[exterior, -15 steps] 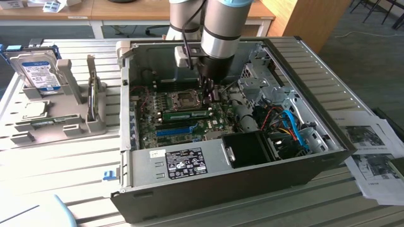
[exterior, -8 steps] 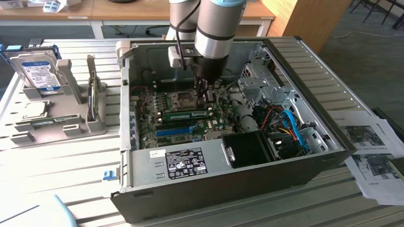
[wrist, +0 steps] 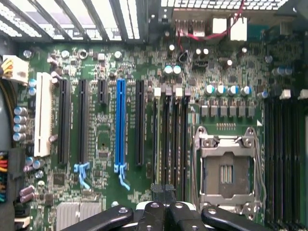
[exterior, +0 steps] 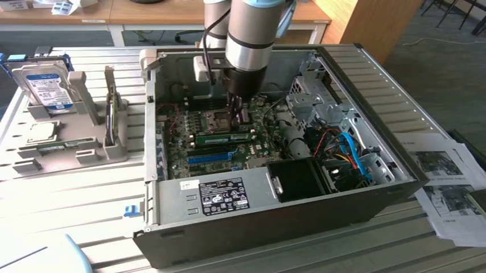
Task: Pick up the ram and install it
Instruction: 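Press down the ram until it locks into place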
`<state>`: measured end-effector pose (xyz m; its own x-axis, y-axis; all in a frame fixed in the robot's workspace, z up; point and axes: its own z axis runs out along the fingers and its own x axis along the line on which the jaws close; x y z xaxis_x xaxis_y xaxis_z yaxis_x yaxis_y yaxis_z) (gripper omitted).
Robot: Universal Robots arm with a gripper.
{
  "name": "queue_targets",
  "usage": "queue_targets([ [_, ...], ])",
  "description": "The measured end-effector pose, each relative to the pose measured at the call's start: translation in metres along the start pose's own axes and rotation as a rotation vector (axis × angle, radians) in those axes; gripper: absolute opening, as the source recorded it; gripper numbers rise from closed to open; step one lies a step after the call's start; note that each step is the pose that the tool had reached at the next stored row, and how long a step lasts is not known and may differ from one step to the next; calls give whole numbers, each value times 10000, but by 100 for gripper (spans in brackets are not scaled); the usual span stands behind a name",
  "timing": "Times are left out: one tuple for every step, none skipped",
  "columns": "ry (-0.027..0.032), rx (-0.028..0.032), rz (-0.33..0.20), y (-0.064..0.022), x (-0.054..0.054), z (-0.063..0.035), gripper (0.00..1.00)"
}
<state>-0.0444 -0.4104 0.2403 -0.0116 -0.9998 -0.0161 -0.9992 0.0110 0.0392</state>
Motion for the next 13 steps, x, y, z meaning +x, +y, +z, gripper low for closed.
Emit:
queue_targets([
  [0, 0, 0, 20, 0, 1, 9],
  [1, 0, 0, 43, 1, 1, 9],
  [0, 0, 0, 65, 1, 3, 9],
  [0, 0, 1, 87, 1, 3, 9],
  [1, -1, 1, 109, 1, 4, 9],
  [0, 0, 0, 130, 2, 5, 9],
  [0, 0, 0, 152, 2, 6, 9],
  [0, 0, 0, 173, 2, 7, 9],
  [0, 0, 0, 195, 2, 8, 9],
  [0, 1, 1, 219, 3, 9, 9],
  [0, 1, 1, 240, 3, 10, 9],
  [0, 0, 1, 262, 3, 11, 9],
  [0, 0, 1, 283, 3, 12, 9],
])
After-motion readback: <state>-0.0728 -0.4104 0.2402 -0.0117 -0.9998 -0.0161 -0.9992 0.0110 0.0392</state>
